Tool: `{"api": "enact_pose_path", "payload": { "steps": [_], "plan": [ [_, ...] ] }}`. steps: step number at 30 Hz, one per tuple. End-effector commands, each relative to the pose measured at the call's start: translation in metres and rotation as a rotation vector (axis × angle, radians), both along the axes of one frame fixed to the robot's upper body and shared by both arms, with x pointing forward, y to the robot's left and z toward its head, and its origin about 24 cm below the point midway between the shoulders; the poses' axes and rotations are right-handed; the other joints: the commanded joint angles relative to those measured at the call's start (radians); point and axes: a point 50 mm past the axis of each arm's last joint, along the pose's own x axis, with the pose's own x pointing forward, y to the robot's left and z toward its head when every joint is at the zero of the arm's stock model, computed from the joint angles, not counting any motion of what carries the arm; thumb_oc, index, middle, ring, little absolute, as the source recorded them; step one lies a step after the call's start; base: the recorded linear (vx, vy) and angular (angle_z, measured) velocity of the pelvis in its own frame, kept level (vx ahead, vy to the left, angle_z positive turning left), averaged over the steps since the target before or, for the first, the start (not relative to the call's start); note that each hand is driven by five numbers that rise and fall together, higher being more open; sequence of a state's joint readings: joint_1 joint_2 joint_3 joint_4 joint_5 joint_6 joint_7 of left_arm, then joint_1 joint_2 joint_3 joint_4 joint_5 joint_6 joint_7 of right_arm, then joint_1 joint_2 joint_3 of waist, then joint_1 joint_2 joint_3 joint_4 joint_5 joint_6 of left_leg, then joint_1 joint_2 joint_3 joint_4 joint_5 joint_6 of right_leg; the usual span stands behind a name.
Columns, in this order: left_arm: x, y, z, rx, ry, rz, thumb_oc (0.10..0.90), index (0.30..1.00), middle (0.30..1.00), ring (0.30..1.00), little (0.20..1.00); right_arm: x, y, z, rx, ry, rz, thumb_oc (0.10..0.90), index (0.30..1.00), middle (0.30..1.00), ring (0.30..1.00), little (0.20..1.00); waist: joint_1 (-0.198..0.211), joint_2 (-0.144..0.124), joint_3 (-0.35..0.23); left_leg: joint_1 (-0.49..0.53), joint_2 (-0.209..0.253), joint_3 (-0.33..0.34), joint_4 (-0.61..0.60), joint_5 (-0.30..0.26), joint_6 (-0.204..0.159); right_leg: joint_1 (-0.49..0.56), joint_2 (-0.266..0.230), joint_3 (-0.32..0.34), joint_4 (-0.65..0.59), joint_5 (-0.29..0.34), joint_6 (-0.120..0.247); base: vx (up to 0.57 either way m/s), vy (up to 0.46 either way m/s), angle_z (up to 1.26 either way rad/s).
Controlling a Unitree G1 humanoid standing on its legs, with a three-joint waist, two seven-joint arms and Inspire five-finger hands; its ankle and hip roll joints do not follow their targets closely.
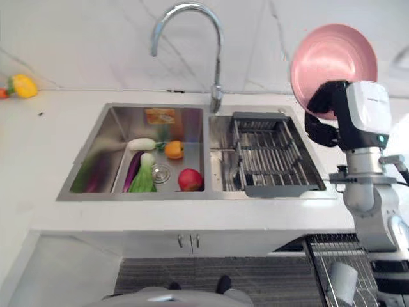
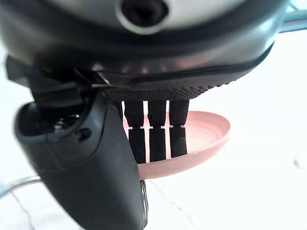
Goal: Place the dishes in the dishwasher.
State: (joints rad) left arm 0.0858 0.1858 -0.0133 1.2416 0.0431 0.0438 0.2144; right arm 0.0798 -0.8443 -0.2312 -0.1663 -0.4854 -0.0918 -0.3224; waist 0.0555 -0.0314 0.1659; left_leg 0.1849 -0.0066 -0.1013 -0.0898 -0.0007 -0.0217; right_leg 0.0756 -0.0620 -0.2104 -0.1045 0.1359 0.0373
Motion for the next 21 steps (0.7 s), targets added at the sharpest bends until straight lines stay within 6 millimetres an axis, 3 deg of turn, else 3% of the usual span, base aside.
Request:
{"api": "enact_pose_path", "payload": {
  "steps": [1,5,8,10,12,15,17,21],
  "plan": [
    [0.009,0.002,0.000,0.015,0.003,-0.038,0.800,0.900,0.900,0.900,0.900,0.003,0.006,0.055,-0.119,-0.229,0.010,0.400,0.300,0.300,0.300,0.300,0.020,-0.029,-0.033,-0.066,-0.026,0.016,0.003,0.019,-0.022,0.098,-0.008,0.034,0.017,-0.133,0.078,-0.02,0.016,-0.44],
    [0.011,0.008,0.002,0.020,-0.002,-0.036,0.800,0.900,0.900,0.900,0.900,-0.007,-0.020,0.023,-0.084,-0.098,-0.126,0.400,0.300,0.300,0.300,0.300,-0.030,-0.031,-0.024,-0.082,-0.013,0.101,0.003,-0.002,-0.002,0.034,0.005,0.118,0.028,-0.114,0.089,-0.01,0.028,-0.79],
    [0.018,0.010,0.004,0.016,-0.023,-0.055,0.800,0.900,0.900,0.900,0.900,-0.012,-0.030,0.011,-0.097,-0.059,-0.195,0.400,0.300,0.300,0.300,0.300,-0.052,-0.023,0.011,-0.090,0.013,0.128,0.003,-0.003,0.009,-0.076,0.025,0.097,0.208,-0.128,0.112,-0.11,0.006,-0.74],
    [0.027,0.016,0.007,0.033,-0.053,-0.057,0.800,0.900,0.900,0.900,0.900,-0.004,-0.027,0.011,-0.080,-0.068,-0.194,0.400,0.300,0.300,0.300,0.300,-0.034,-0.017,0.037,-0.117,0.051,0.195,0.003,0.004,-0.007,-0.157,-0.062,-0.057,0.286,-0.107,0.153,-0.22,-0.094,-0.77],
    [0.034,0.020,0.010,0.048,-0.071,-0.064,0.800,0.900,0.900,0.900,0.900,0.002,-0.023,0.008,-0.068,-0.071,-0.186,0.400,0.300,0.300,0.300,0.300,-0.034,0.001,0.043,-0.125,0.100,0.235,0.003,0.016,-0.023,-0.167,-0.177,-0.101,0.310,-0.077,0.153,-0.06,-0.133,-1.55],
    [0.043,0.018,0.011,0.046,-0.108,-0.041,0.800,0.900,0.900,0.900,0.900,0.001,-0.027,0.002,-0.062,-0.043,-0.221,0.400,0.300,0.300,0.300,0.300,-0.033,-0.013,0.042,-0.111,0.099,0.231,0.003,0.012,-0.035,-0.125,-0.223,0.008,0.266,-0.055,0.162,0.05,-0.124,-0.63],
    [0.042,0.014,0.010,0.035,-0.113,-0.022,0.800,0.900,0.900,0.900,0.900,-0.001,-0.028,0.000,-0.048,-0.041,-0.236,0.400,0.300,0.300,0.300,0.300,-0.023,-0.033,0.028,-0.103,0.093,0.257,0.003,0.006,-0.042,-0.076,-0.227,-0.019,0.174,-0.057,0.181,0.00,-0.086,-0.24],
    [0.031,0.012,0.007,0.022,-0.090,0.020,0.800,0.900,0.900,0.900,0.900,-0.001,-0.030,-0.008,-0.023,0.007,-0.235,0.400,0.300,0.300,0.300,0.300,-0.011,-0.041,0.005,-0.098,0.109,0.297,0.005,0.017,-0.065,-0.014,-0.202,-0.048,0.037,-0.036,0.196,0.02,-0.132,-0.19]
  ]
}}
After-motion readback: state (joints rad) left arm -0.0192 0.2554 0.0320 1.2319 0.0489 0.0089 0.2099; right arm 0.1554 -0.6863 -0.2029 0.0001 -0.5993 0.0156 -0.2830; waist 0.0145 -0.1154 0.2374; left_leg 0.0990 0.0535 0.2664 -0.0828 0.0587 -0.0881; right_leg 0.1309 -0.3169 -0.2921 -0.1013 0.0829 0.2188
